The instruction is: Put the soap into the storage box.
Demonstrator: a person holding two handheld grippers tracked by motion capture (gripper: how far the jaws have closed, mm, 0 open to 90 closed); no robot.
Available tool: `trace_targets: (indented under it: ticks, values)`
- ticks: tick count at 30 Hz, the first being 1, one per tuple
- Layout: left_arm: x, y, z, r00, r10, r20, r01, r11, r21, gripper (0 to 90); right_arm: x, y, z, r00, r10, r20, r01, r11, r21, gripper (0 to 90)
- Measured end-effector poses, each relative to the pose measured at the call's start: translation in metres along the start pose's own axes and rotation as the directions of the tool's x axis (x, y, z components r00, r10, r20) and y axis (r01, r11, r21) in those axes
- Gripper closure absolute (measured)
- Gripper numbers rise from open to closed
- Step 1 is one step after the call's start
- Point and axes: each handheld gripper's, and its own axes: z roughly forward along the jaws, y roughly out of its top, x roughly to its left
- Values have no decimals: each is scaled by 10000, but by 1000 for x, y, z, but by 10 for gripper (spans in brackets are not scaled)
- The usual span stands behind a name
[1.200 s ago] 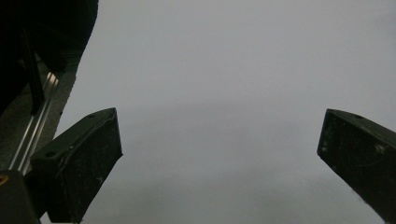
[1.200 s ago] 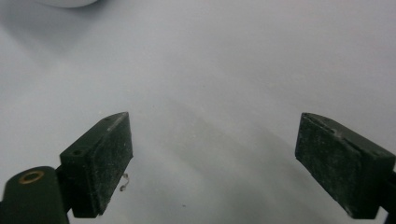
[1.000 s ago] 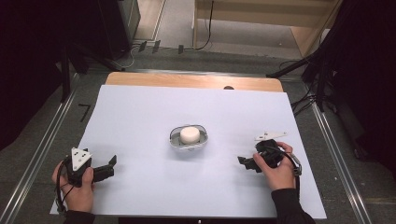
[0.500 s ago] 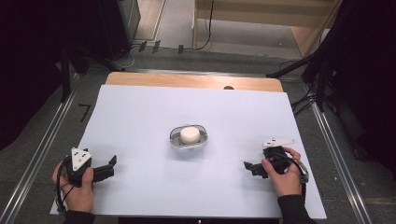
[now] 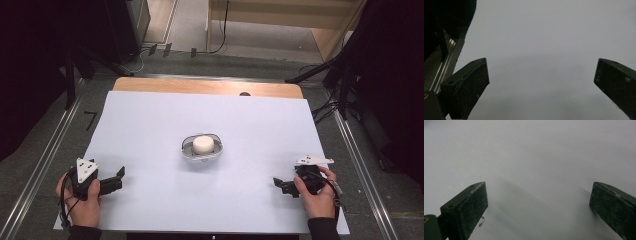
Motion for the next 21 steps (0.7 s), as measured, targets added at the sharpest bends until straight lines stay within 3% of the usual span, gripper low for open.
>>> trace_targets:
  ticks: [7, 16, 21]
  values:
    - [0, 0, 0, 10000, 2, -3, -2, 10000, 3, 2, -13, -13, -12, 9991, 361, 232, -353, 9989, -315, 19]
    - [0, 0, 0, 10000, -21, 12, 21, 10000, -9, 2, -15, -20, -20, 9993, 151, 343, -125, 9970, -760, 18]
    - [0, 0, 0, 10000, -27, 16, 27, 10000, -14, 2, -20, -27, -27, 9989, 290, 359, -252, 9946, -1008, 17]
